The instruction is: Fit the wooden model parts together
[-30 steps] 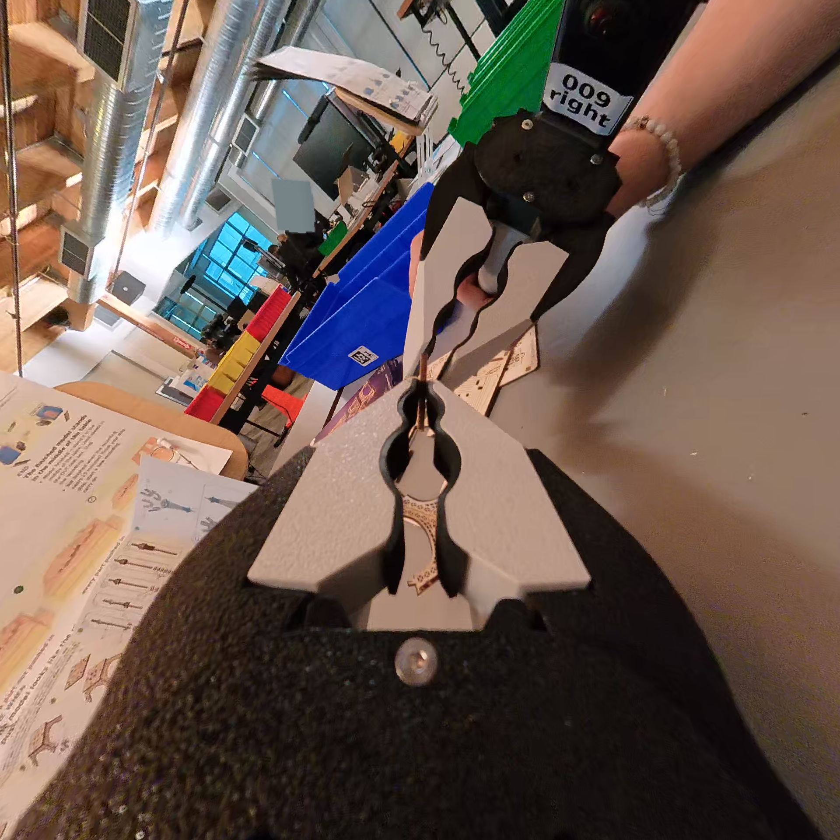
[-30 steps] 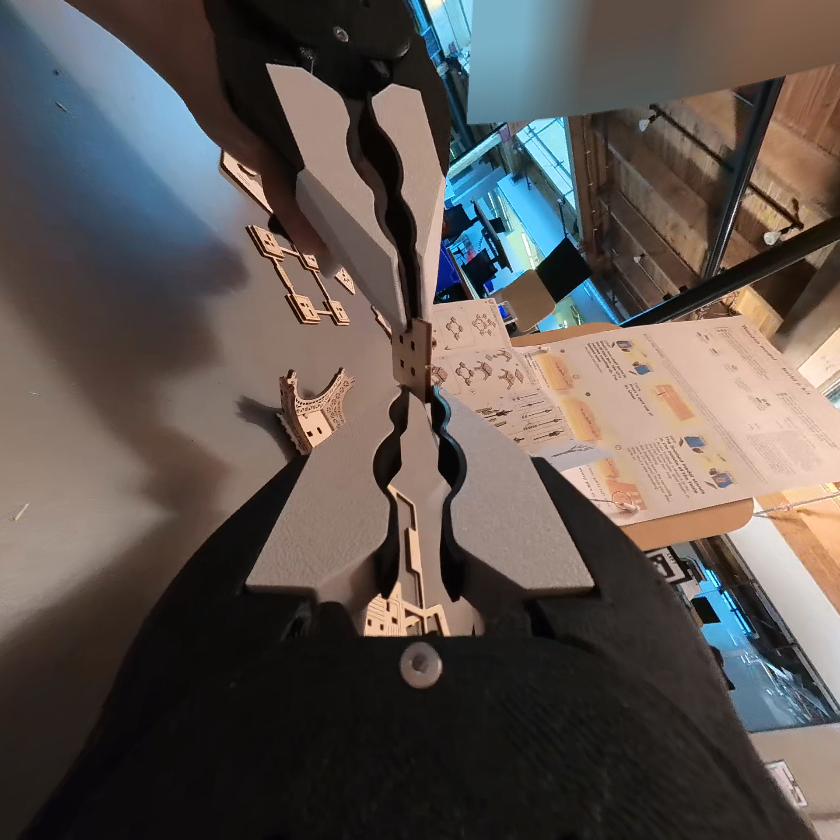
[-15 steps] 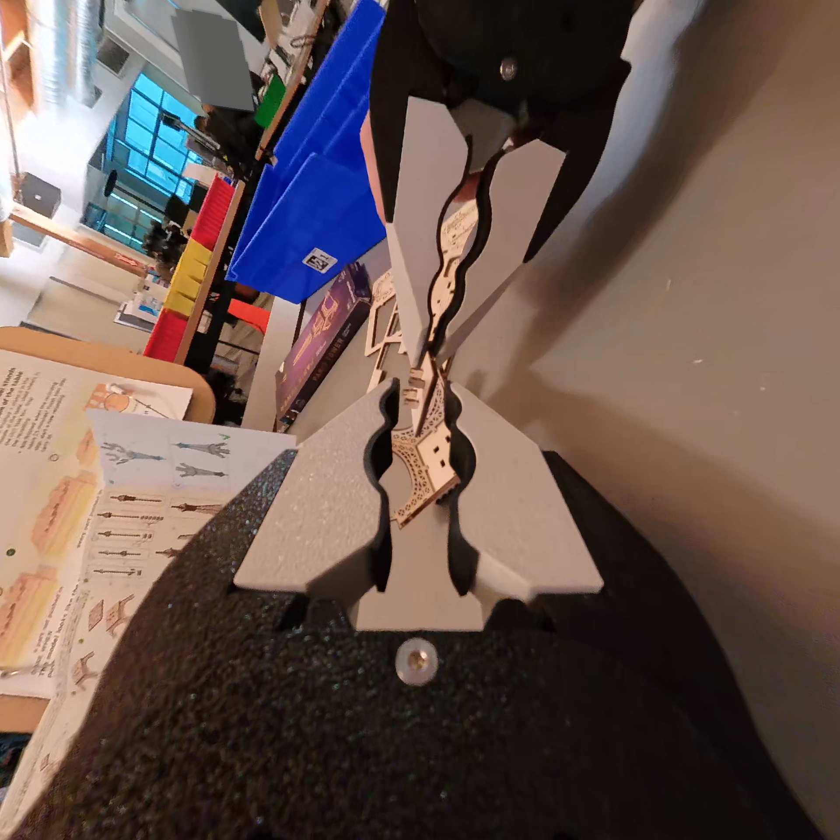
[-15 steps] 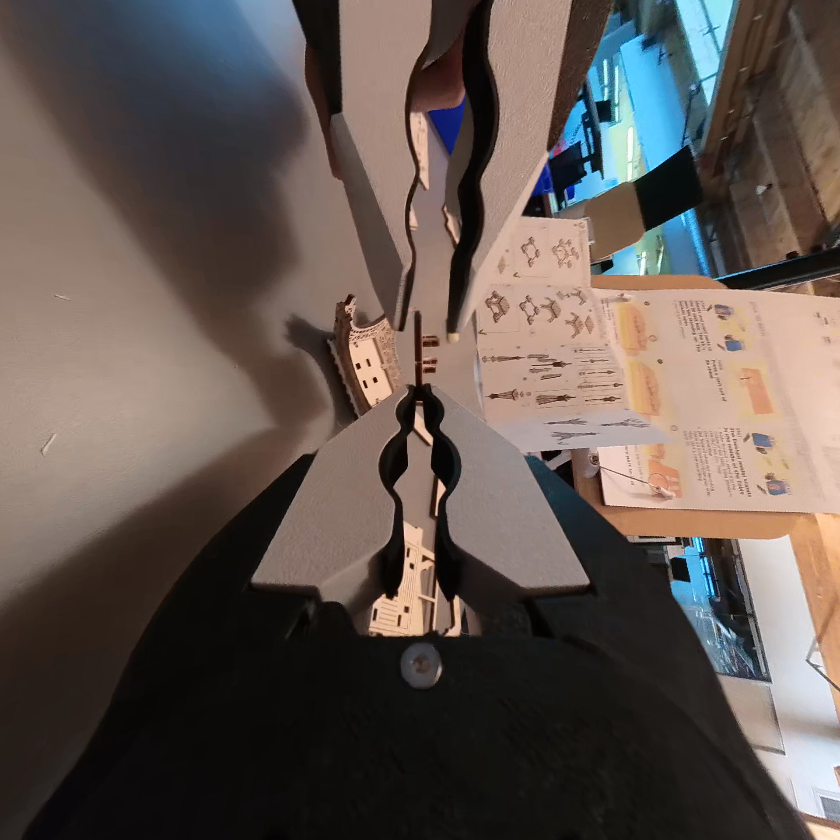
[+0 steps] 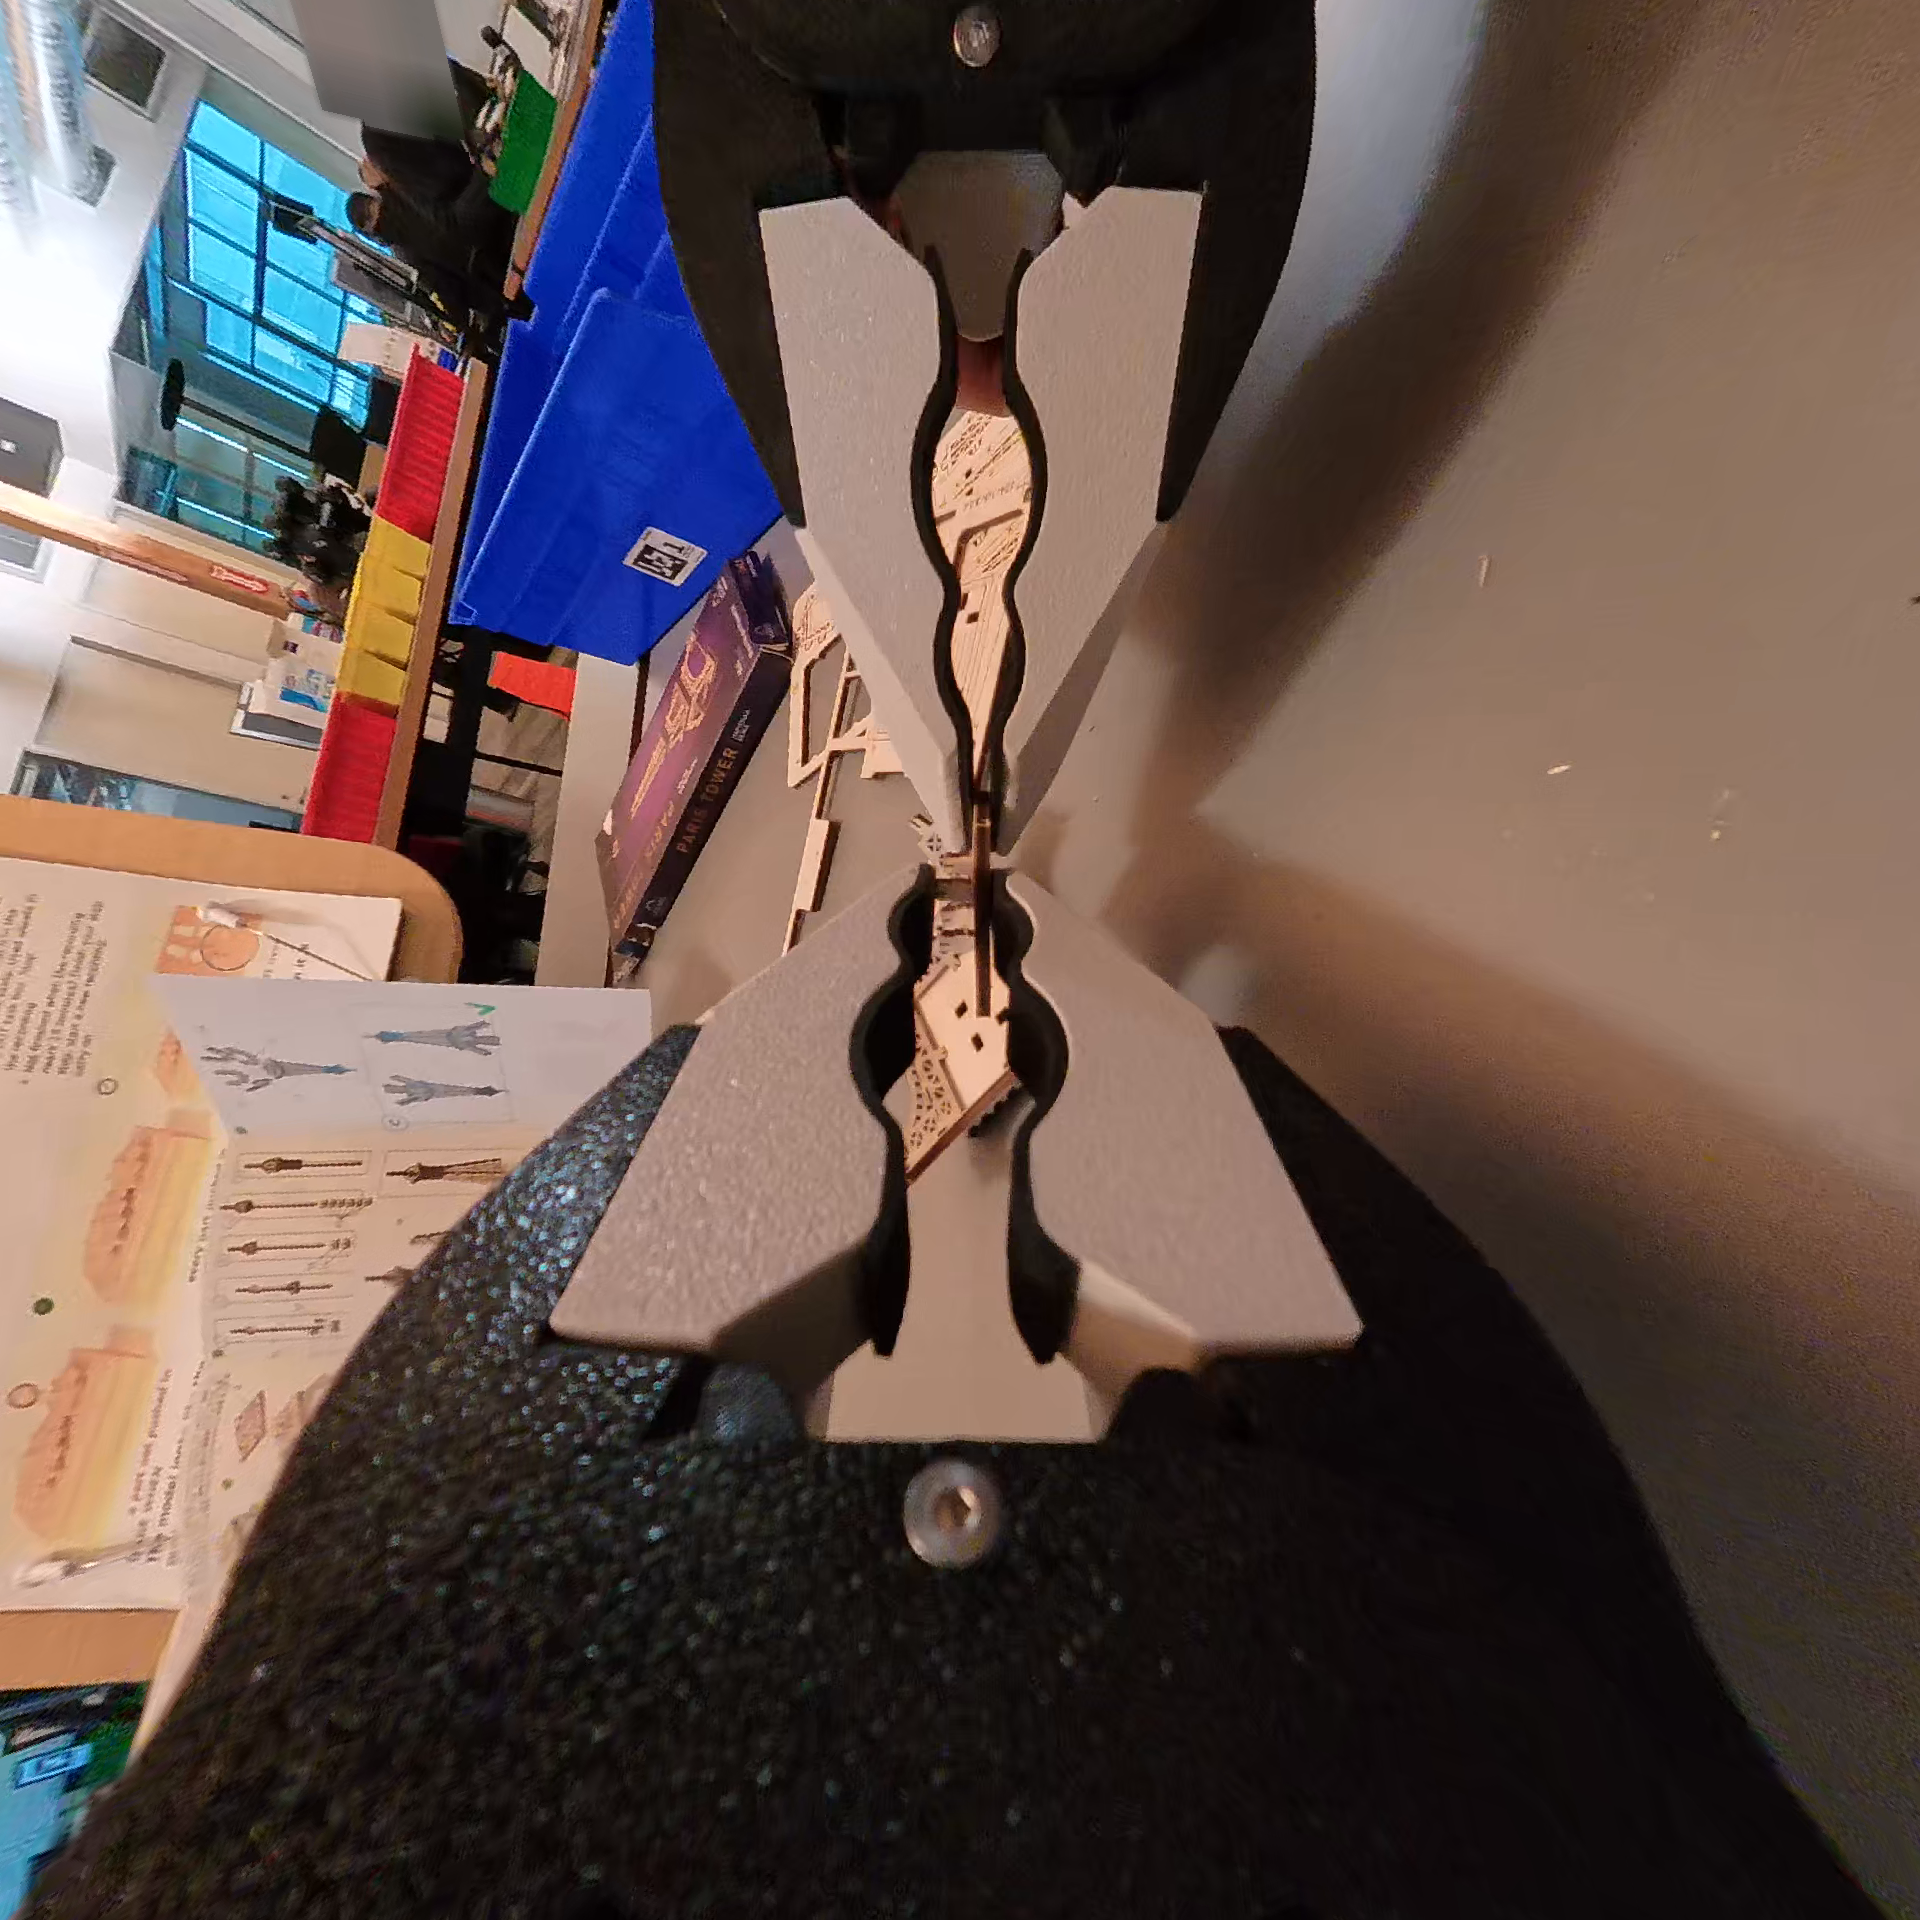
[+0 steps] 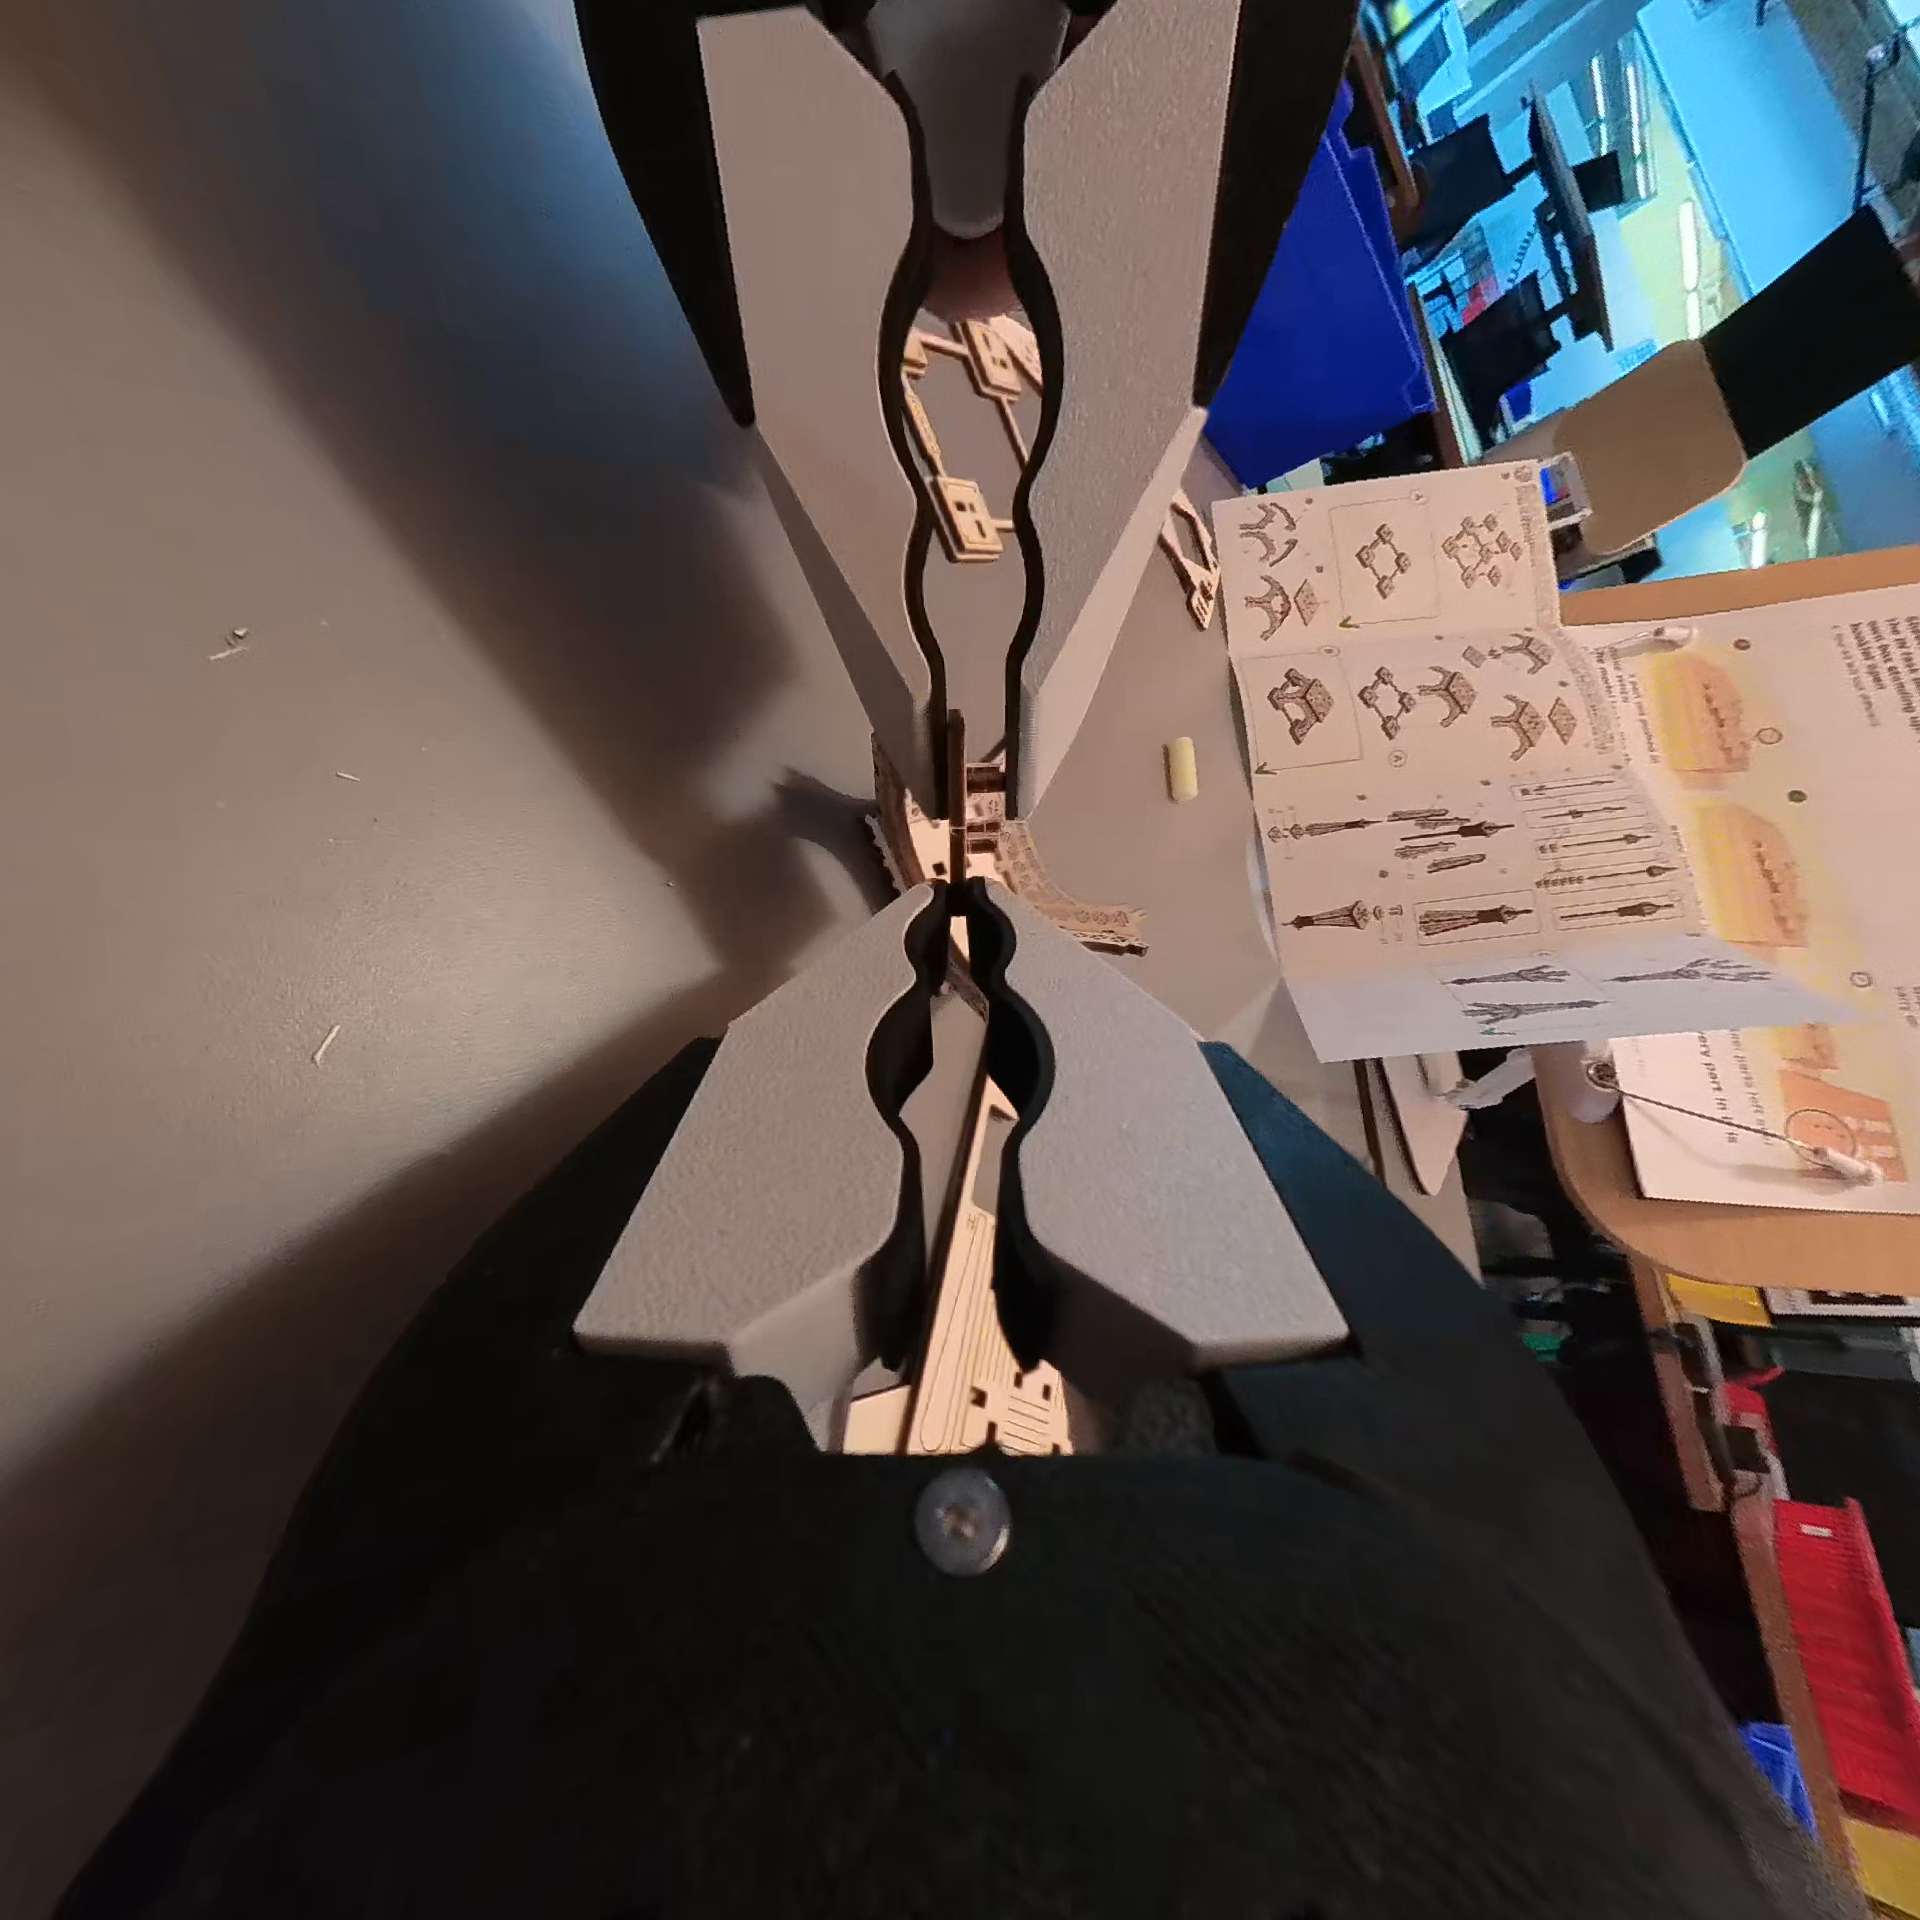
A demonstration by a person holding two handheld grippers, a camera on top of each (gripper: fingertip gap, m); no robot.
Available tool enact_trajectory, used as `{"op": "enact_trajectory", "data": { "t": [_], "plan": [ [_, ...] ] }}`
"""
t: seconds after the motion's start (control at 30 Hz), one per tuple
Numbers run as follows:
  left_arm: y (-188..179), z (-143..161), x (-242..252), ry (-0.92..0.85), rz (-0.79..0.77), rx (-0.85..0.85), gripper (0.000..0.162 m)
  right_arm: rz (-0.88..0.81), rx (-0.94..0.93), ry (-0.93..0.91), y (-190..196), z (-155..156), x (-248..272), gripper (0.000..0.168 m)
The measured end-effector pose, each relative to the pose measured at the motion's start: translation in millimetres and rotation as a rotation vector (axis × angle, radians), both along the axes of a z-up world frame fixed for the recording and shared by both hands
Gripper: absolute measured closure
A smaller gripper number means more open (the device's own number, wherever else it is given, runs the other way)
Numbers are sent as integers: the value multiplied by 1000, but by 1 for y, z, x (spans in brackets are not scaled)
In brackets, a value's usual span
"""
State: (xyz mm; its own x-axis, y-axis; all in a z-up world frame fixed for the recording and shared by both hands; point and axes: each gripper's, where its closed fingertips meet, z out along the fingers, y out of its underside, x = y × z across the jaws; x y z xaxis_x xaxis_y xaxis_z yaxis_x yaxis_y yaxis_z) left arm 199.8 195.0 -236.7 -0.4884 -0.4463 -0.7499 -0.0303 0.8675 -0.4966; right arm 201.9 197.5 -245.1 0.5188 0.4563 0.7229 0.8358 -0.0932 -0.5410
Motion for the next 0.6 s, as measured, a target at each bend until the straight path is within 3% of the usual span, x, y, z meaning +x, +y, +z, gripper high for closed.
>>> {"op": "enact_trajectory", "data": {
  "t": [0.23,0.6],
  "plan": [
    [-1,1,-1,37,-1,-114,155,-3,-20,62,-2,3,-1,168],
    [-1,2,-3,60,-4,-123,154,5,-49,121,-3,2,-4,168]
  ]
}}
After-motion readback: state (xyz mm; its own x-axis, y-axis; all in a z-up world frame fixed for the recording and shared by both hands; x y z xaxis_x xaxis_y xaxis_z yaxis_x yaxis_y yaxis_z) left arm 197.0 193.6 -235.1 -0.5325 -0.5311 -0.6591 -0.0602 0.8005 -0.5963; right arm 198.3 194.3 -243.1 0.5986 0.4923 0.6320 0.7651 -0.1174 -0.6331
